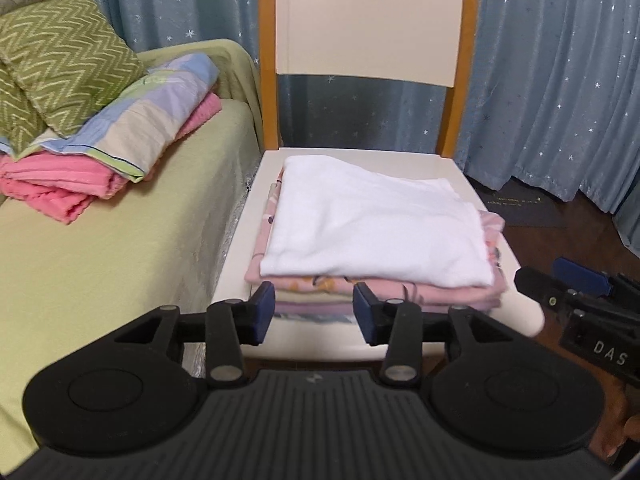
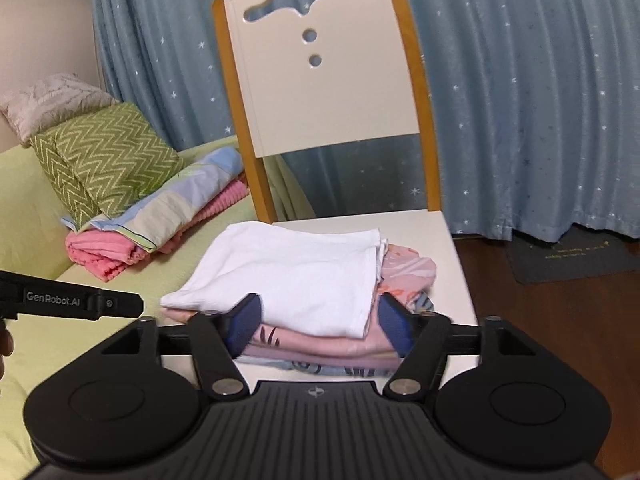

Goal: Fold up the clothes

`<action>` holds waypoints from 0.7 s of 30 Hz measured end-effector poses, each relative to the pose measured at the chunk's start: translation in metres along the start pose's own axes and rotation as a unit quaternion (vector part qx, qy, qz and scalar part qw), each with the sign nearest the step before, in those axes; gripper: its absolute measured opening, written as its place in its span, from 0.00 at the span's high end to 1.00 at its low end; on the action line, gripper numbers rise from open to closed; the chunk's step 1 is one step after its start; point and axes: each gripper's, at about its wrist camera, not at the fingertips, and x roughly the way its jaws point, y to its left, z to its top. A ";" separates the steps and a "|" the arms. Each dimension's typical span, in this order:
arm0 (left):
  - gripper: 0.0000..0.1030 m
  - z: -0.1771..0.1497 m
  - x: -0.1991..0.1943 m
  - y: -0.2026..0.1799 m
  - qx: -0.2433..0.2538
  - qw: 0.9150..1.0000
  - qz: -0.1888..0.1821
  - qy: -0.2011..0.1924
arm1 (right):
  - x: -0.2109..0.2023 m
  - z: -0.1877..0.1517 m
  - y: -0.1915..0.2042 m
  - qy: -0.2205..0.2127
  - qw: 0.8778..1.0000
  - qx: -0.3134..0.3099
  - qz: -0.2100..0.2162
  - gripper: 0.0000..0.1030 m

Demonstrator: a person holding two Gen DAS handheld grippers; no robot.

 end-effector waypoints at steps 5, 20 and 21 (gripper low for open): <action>0.50 -0.014 -0.045 -0.014 0.003 1.000 0.014 -0.012 | -0.036 -0.001 0.005 -0.006 1.000 -0.001 -0.011 0.17; 0.22 -0.072 -0.117 -0.050 0.000 0.999 0.042 -0.032 | -0.105 -0.017 0.012 0.001 1.000 -0.017 -0.026 0.02; 0.19 -0.076 -0.119 -0.051 -0.001 0.998 0.044 -0.033 | -0.107 -0.018 0.011 0.005 1.000 -0.016 -0.026 0.02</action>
